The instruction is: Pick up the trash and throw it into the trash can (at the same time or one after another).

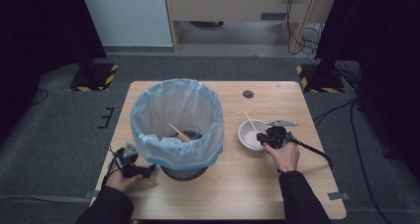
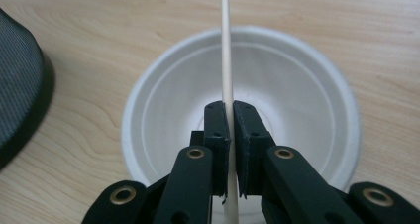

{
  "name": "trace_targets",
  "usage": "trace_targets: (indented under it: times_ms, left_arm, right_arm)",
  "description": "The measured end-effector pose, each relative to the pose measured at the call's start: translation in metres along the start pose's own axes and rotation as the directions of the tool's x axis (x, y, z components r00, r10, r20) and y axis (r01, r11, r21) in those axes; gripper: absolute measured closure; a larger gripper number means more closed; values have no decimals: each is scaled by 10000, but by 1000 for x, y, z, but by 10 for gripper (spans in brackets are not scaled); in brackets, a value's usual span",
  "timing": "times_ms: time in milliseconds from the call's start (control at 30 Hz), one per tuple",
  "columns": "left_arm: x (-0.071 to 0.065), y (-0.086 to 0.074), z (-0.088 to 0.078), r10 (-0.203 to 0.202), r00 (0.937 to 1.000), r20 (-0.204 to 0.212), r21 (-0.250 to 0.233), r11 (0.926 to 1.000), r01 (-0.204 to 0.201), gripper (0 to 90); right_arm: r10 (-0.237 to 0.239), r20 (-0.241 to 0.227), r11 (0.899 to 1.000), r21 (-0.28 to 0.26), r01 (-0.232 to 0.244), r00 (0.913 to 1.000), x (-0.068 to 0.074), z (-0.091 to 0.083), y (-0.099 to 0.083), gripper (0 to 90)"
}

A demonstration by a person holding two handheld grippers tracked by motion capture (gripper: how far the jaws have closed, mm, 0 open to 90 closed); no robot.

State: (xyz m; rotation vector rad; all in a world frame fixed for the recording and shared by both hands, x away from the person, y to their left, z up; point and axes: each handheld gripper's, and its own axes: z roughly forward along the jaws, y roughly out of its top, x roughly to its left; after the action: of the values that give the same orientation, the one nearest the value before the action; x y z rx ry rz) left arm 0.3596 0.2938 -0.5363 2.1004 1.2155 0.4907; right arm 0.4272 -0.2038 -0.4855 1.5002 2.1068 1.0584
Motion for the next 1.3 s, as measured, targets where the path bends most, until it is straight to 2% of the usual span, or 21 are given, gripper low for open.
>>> trace_targets:
  times_ms: [167, 367, 433, 533, 733, 900, 1133, 1300]
  left_arm:
    - [0, 0, 0, 2, 10000, 0, 2, 10000, -2, 0]
    - [0, 0, 0, 1, 10000, -3, 1, 10000, -1, 0]
    - [0, 0, 0, 2, 10000, 7, -7, 10000, -2, 0]
    - [0, 0, 0, 4, 10000, -3, 3, 10000, -4, 0]
    - [0, 0, 0, 0, 10000, 3, -10, 10000, 0, 0]
    - [0, 0, 0, 3, 10000, -4, 1, 10000, -3, 0]
    - [0, 0, 0, 4, 10000, 4, -5, 10000, -4, 0]
    - [0, 0, 0, 5, 10000, -4, 2, 10000, -5, 0]
  right_arm:
    - [170, -198, 9959, -885, -187, 9997, -3, -18, 11, 857]
    - [448, -584, 9777, -2023, -558, 9973, -6, -41, 23, 857]
    - [493, -685, 9692, -2379, -643, 9964, -7, -49, 27, 857]
    - [434, -957, 9497, -3051, -708, 9945, -7, -61, 33, 857]
    - [458, -1325, 9160, -3899, -945, 9901, -5, -80, 43, 857]
    - [363, -1455, 8989, -4276, -960, 9887, -2, -92, 48, 857]
    - [269, -1686, 8669, -4868, -1069, 9853, 2, -112, 57, 857]
    - [165, -1849, 8483, -5176, -1117, 9826, 5, -122, 61, 857]
